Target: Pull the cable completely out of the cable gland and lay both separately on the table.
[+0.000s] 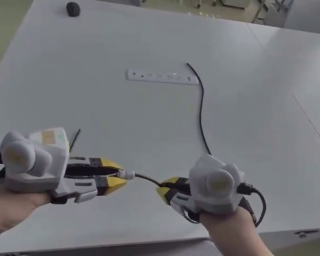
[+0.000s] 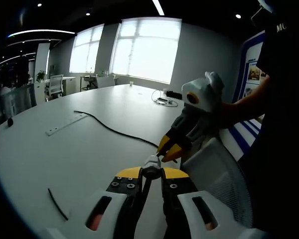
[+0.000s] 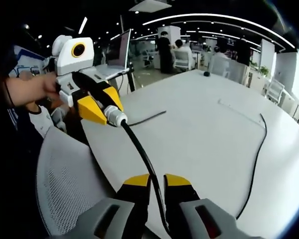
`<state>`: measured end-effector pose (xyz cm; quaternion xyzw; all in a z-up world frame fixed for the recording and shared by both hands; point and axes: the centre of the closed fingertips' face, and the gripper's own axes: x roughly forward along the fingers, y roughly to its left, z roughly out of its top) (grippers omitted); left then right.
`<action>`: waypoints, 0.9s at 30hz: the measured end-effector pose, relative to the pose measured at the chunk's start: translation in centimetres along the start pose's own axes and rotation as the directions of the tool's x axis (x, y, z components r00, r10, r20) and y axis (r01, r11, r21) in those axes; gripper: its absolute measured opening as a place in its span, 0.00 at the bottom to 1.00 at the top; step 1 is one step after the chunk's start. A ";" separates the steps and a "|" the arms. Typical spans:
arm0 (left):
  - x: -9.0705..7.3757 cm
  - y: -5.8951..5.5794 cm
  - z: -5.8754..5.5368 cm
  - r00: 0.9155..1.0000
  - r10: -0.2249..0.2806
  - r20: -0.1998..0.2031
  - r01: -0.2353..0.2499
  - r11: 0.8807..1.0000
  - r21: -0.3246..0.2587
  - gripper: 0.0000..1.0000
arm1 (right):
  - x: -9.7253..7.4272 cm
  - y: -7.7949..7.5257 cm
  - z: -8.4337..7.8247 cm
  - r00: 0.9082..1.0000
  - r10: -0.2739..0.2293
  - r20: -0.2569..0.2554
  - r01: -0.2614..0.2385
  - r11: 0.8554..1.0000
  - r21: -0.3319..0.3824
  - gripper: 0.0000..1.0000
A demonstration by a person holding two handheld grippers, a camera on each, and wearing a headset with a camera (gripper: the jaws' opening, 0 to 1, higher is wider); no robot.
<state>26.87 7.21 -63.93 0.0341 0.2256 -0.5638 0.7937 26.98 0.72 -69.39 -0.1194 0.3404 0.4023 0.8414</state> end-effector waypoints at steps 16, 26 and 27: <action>0.3 -0.4 0.0 1.000 -0.017 -0.005 0.017 1.000 0.005 0.15 | 0.4 3.0 4.5 0.998 -0.022 -0.054 -0.003 0.906 -0.424 0.14; 0.3 -0.4 -0.3 1.000 -0.018 -0.005 0.018 1.000 0.003 0.15 | 0.9 3.5 5.1 0.998 -0.012 -0.057 -0.016 0.888 -0.460 0.05; 0.3 -0.4 -0.3 1.000 -0.018 -0.004 0.018 1.000 0.001 0.15 | 0.9 3.6 5.1 0.998 -0.009 -0.054 -0.017 0.886 -0.464 0.04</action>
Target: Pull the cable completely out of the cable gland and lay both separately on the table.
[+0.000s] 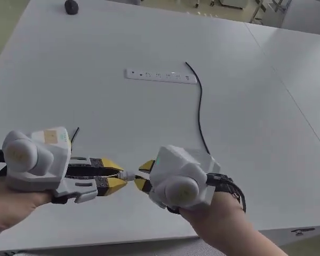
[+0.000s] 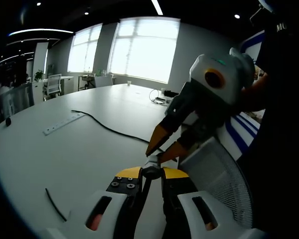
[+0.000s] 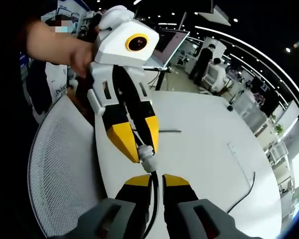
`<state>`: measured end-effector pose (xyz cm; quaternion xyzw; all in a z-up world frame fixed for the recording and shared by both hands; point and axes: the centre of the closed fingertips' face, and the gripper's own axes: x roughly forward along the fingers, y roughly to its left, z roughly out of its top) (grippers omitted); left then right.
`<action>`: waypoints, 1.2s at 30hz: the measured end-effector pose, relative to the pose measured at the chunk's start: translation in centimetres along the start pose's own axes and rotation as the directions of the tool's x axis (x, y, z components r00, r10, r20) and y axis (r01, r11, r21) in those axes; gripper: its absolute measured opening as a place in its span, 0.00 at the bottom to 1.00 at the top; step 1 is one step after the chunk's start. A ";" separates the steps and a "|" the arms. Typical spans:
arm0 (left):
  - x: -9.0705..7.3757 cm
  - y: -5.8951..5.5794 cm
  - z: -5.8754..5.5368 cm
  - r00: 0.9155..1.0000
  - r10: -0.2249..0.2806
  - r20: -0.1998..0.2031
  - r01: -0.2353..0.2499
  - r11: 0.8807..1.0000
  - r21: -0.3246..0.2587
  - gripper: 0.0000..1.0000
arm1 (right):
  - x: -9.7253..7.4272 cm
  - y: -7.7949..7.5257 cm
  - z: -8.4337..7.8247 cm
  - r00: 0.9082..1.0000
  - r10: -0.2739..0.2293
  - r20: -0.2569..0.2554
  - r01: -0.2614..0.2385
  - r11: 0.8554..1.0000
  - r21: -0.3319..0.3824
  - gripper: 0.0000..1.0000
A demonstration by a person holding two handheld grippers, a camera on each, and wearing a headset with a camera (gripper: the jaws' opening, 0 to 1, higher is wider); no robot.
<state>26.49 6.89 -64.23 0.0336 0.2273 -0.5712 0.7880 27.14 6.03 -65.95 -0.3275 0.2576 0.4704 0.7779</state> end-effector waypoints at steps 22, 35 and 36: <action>-0.3 0.2 0.3 1.000 0.005 0.021 -0.005 1.000 0.000 0.15 | 0.0 -1.6 -2.8 0.999 -0.030 -0.022 0.035 0.963 0.267 0.00; -0.2 -0.4 0.2 1.000 -0.008 0.015 0.008 1.000 0.019 0.15 | 0.3 -1.5 -7.1 0.998 -0.011 -0.059 0.043 0.810 0.585 0.00; -0.1 -0.4 0.2 1.000 -0.007 0.014 0.007 1.000 0.020 0.15 | 0.3 -1.5 -7.4 0.998 -0.011 -0.064 0.048 0.791 0.610 0.00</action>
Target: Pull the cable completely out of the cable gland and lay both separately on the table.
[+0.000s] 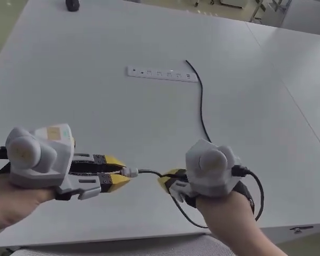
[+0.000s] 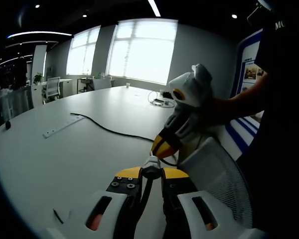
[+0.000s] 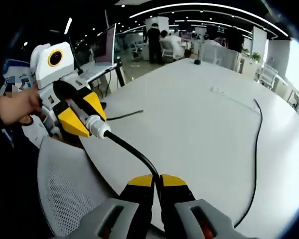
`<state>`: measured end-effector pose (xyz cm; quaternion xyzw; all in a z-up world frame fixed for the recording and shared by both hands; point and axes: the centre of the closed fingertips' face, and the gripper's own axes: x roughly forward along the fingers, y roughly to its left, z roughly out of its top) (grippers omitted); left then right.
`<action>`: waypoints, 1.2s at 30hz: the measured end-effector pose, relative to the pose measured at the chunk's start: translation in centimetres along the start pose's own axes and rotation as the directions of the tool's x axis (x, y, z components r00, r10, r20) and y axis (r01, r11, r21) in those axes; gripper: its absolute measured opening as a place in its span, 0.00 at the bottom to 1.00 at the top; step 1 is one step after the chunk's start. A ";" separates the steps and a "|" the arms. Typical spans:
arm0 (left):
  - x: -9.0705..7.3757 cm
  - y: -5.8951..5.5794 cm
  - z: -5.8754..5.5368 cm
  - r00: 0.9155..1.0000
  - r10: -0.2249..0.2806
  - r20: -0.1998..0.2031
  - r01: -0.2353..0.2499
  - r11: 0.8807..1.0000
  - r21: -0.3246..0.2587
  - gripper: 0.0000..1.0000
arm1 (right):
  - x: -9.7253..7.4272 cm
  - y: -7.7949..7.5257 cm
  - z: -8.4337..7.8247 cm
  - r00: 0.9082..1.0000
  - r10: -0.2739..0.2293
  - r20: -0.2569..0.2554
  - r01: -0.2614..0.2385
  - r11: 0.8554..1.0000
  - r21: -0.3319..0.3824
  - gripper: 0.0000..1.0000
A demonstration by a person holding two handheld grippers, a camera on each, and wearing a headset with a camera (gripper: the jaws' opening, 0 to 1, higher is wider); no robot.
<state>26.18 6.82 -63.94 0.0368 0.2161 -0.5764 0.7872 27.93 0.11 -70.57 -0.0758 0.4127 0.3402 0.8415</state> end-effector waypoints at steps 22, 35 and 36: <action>-0.1 0.7 0.2 1.000 0.028 -0.007 -0.028 1.000 -0.007 0.15 | -0.8 1.5 0.2 0.999 0.033 0.028 -0.029 0.987 -0.160 0.07; 0.2 0.3 0.0 1.000 0.015 -0.026 -0.015 1.000 0.002 0.15 | -0.7 4.7 4.1 1.000 0.002 0.014 0.005 0.840 -0.542 0.15; 0.2 0.3 0.1 1.000 0.015 -0.025 -0.015 1.000 0.002 0.15 | -0.6 4.8 4.0 1.000 0.003 0.007 0.002 0.836 -0.549 0.13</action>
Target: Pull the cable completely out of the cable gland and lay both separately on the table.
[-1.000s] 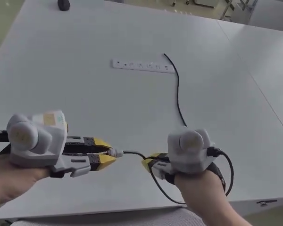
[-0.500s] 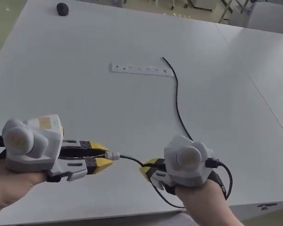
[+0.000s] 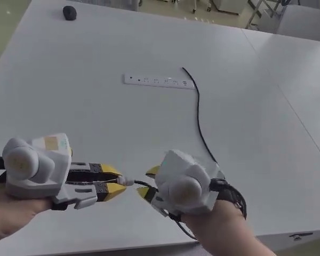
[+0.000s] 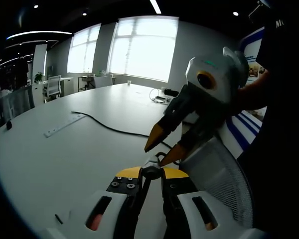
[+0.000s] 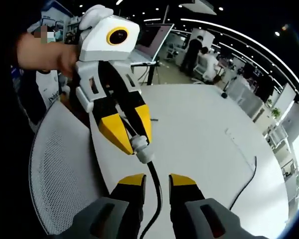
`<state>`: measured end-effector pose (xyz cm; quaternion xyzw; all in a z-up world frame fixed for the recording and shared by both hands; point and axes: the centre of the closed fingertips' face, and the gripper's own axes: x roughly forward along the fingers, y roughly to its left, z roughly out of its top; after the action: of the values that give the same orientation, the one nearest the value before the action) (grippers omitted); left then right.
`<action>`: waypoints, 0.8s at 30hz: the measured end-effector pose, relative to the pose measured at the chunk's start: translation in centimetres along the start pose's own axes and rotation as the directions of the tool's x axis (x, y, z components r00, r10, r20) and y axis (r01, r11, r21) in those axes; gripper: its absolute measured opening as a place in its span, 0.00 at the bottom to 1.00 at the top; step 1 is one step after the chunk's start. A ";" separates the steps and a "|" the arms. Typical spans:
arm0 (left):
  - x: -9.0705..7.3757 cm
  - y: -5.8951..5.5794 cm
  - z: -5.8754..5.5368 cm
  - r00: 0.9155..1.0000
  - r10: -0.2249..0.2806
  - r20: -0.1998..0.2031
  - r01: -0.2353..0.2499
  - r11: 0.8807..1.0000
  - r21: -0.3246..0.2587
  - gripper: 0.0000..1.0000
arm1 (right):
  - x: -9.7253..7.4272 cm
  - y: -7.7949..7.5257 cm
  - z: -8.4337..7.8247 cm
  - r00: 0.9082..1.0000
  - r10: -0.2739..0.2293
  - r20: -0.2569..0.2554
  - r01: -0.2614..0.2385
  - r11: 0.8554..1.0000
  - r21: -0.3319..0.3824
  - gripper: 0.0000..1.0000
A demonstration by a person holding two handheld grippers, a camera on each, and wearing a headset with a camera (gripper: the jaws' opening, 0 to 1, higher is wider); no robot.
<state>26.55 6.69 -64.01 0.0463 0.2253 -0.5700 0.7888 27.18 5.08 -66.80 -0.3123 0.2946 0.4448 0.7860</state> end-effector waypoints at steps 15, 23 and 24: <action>0.2 -0.3 -0.5 1.000 0.003 -0.012 -0.003 1.000 -0.005 0.15 | 0.3 0.8 0.5 0.999 0.020 0.032 -0.018 0.999 -0.043 0.00; 0.4 -0.5 -0.6 1.000 0.007 -0.024 -0.007 1.000 0.009 0.15 | 0.4 0.9 0.2 0.999 0.033 0.030 -0.035 0.998 0.048 0.00; 0.4 -0.5 -0.6 1.000 0.008 -0.024 -0.007 1.000 0.009 0.15 | 0.4 0.8 0.1 0.999 0.032 0.031 -0.034 0.997 0.069 0.00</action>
<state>26.02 6.38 -64.59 0.0574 0.2320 -0.5675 0.7879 26.66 5.68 -67.17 -0.2731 0.3030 0.4519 0.7933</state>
